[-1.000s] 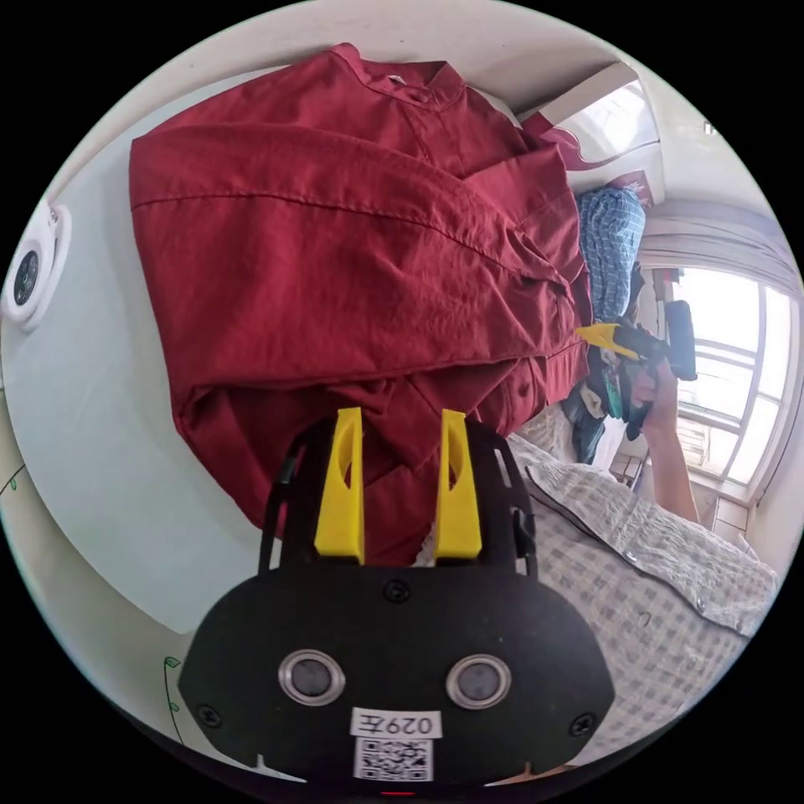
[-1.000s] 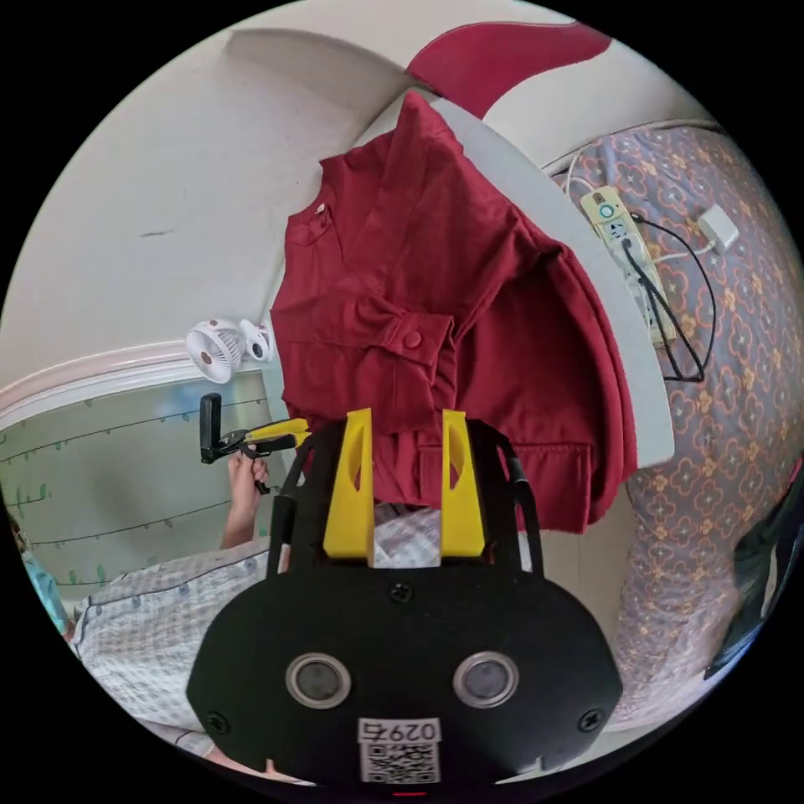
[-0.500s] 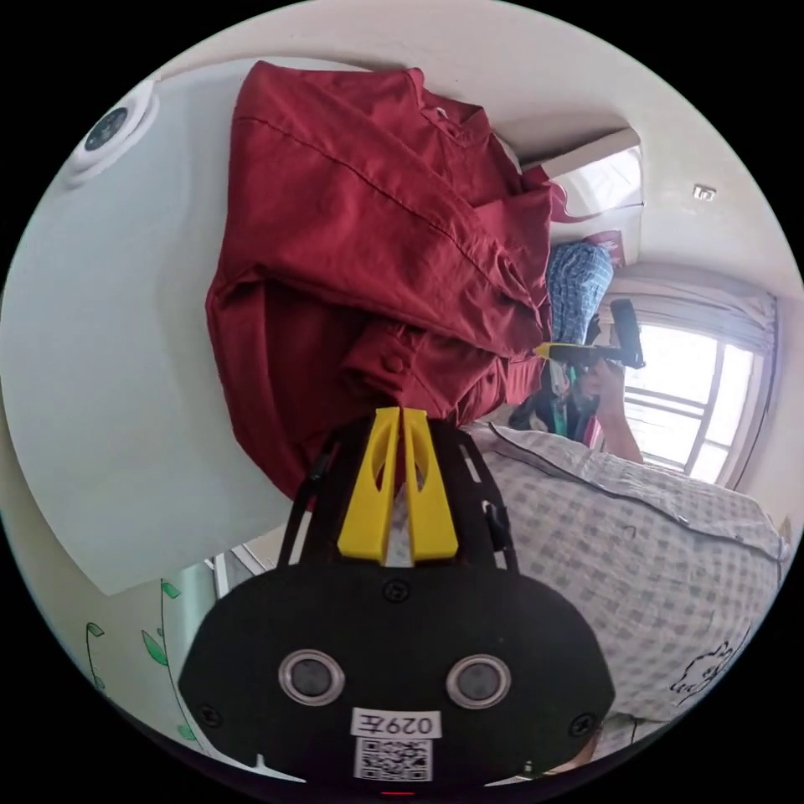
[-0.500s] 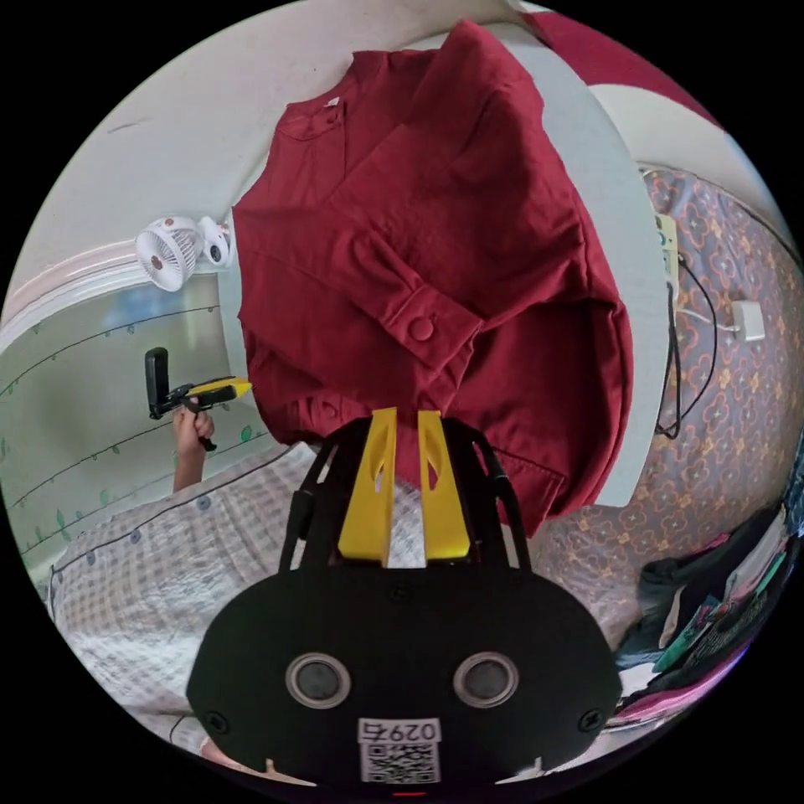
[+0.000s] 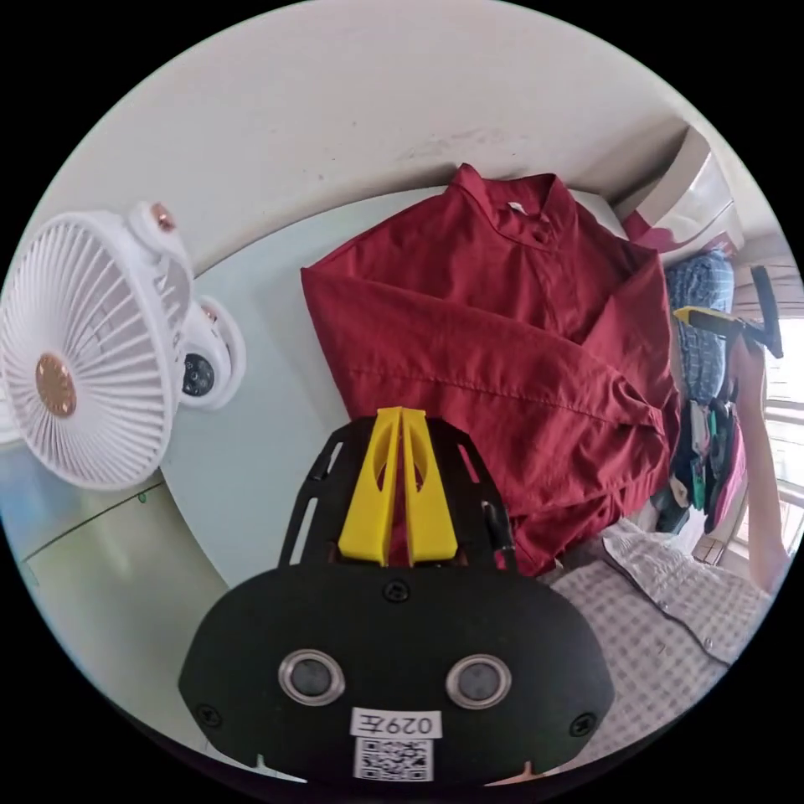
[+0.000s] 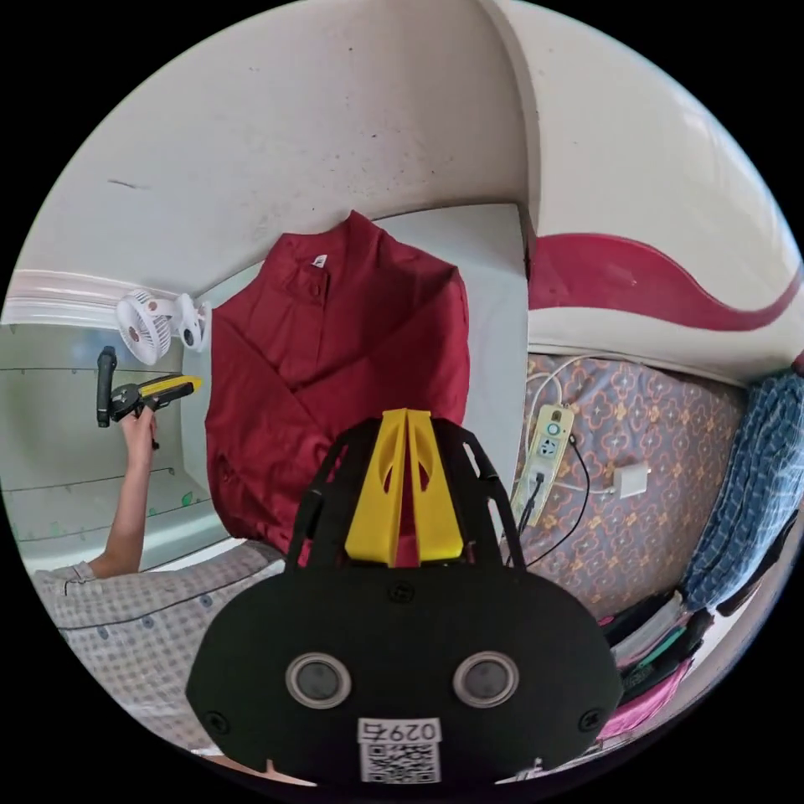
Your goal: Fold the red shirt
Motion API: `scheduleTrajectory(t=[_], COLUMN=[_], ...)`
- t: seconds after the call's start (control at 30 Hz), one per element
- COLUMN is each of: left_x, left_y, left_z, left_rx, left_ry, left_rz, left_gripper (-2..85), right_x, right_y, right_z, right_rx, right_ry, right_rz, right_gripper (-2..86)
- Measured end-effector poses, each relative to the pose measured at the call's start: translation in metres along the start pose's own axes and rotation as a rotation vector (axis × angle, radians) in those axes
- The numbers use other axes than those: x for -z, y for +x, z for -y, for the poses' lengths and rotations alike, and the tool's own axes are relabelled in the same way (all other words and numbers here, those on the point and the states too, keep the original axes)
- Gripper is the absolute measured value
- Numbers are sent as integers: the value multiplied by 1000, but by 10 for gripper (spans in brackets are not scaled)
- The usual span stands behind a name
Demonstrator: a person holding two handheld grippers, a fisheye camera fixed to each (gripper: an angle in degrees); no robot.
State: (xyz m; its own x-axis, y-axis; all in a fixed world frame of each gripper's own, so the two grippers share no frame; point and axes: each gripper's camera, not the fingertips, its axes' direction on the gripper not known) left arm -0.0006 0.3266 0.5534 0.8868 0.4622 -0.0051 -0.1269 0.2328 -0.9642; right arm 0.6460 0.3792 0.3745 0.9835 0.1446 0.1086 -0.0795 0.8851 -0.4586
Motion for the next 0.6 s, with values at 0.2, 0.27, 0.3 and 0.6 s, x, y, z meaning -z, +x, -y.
scheduleTrajectory(t=[0.2,0.27,0.3,0.6], left_x=[-26,-25,-24,-16], left_y=[-7,-10,-11,-12], left_z=[18,16,16,35], left_rx=[54,81,84,48], left_ry=[-56,-60,-69,-13], left_rz=[-37,-51,-50,204], left_gripper=[-10,-10,-10,-10], right_x=[-45,-41,-38,-23], right_y=[6,6,3,-6], right_z=[40,43,45,85], right_rx=[-19,-12,6,43], right_ry=[-137,-135,-119,-128], right_rz=[-151,-146,-161,-248], right_gripper=[-6,-5,-5,-6])
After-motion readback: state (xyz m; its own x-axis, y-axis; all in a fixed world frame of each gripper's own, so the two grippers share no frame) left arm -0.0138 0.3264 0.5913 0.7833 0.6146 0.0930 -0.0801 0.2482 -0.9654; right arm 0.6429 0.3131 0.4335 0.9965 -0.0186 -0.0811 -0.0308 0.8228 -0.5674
